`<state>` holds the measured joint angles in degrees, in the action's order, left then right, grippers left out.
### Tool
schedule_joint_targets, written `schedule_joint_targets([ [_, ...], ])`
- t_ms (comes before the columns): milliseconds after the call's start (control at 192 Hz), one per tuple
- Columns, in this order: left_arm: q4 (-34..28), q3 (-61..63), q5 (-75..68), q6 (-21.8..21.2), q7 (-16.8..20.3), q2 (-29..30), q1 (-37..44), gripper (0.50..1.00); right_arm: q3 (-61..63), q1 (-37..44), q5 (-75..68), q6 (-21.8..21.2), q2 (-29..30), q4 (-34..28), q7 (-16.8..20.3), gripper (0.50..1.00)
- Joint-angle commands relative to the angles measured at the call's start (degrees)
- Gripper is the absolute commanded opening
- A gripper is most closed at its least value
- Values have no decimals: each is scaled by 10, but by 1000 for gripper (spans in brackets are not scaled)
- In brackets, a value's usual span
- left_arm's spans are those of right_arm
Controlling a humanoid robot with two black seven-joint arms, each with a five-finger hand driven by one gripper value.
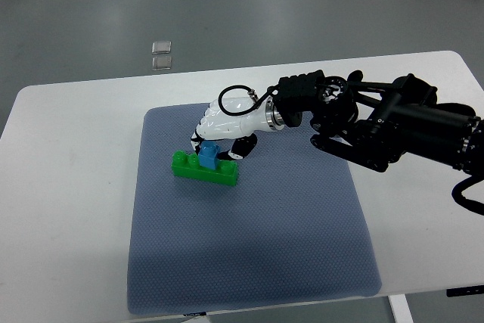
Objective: Stack blue block on green block with right hand
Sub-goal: 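Lower the blue block onto the green block's studs and press down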
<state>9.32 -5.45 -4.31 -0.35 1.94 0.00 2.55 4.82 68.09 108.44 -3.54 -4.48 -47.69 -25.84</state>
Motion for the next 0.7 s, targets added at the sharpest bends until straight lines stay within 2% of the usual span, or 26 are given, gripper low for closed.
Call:
schedule_joint_targets([
  [0,0,0,0,0,0,0,0,1000,-1,-3,1,1,-1,1,0,562],
  [693,0,0,0,0,0,0,0,1000,-17,-8,1,11,3,8,2,562],
])
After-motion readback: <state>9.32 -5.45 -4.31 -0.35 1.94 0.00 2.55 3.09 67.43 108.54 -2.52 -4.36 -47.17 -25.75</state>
